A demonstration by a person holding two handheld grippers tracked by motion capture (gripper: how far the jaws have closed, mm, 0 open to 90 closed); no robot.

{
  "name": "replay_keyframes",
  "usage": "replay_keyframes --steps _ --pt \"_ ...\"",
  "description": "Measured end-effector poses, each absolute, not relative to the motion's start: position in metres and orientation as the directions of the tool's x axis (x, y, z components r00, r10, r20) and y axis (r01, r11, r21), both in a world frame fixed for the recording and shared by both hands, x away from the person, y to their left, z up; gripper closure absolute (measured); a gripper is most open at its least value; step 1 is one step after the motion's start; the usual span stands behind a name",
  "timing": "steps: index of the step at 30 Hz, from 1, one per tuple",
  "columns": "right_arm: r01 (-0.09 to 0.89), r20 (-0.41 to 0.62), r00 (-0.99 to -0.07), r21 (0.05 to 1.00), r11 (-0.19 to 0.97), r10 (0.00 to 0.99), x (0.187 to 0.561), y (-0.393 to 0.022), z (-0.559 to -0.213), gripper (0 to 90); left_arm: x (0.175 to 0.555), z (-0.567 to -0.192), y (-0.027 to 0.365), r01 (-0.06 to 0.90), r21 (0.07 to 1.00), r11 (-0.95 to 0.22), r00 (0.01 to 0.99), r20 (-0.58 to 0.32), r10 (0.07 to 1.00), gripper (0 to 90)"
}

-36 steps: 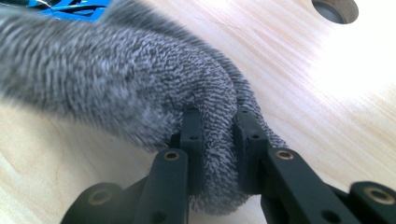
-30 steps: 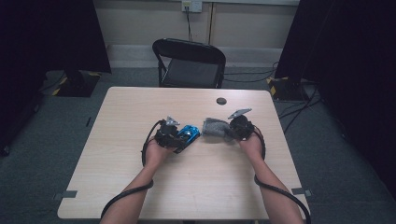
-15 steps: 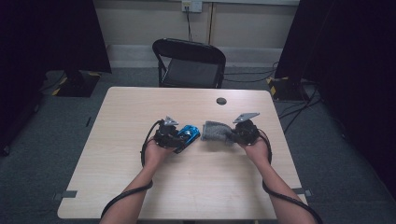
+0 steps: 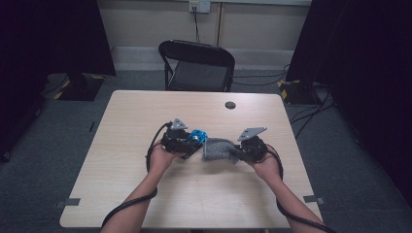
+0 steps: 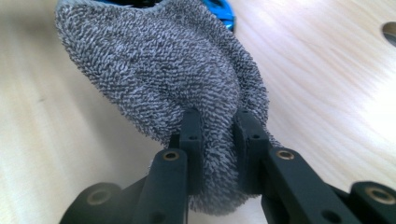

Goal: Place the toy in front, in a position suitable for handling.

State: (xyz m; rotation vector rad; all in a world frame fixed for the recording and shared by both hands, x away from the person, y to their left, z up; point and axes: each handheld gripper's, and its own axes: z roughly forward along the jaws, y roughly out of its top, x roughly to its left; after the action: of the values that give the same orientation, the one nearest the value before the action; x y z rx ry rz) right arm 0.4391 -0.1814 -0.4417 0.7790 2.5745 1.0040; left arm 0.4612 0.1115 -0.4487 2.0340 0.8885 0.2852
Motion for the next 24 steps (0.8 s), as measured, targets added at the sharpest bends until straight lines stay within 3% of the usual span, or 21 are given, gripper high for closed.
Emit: replay_keyframes --steps 9,16,19,24 --pt "0.354 -0.037 -0.858 0.68 0.642 0.513 0.419 -0.169 -0.452 75.0 0.436 -0.435 0.099 0.406 0.823 -0.397 0.8 -0.11 0.589 42.3" --pt "0.355 -0.035 -0.866 0.659 0.663 0.498 0.417 -0.166 -0.465 71.2 0.423 -0.447 0.075 0.362 0.791 -0.494 0.859 -0.078 0.506 45.6" --pt "0.359 -0.027 -0.869 0.654 0.666 0.495 0.416 -0.166 -0.468 66.8 0.424 -0.459 0.066 0.38 0.756 -0.533 0.858 -0.073 0.509 45.8" --pt "0.372 -0.005 -0.863 0.671 0.641 0.506 0.416 -0.17 -0.469 51.2 0.426 -0.471 0.059 0.386 0.749 -0.539 0.862 -0.084 0.501 43.9"
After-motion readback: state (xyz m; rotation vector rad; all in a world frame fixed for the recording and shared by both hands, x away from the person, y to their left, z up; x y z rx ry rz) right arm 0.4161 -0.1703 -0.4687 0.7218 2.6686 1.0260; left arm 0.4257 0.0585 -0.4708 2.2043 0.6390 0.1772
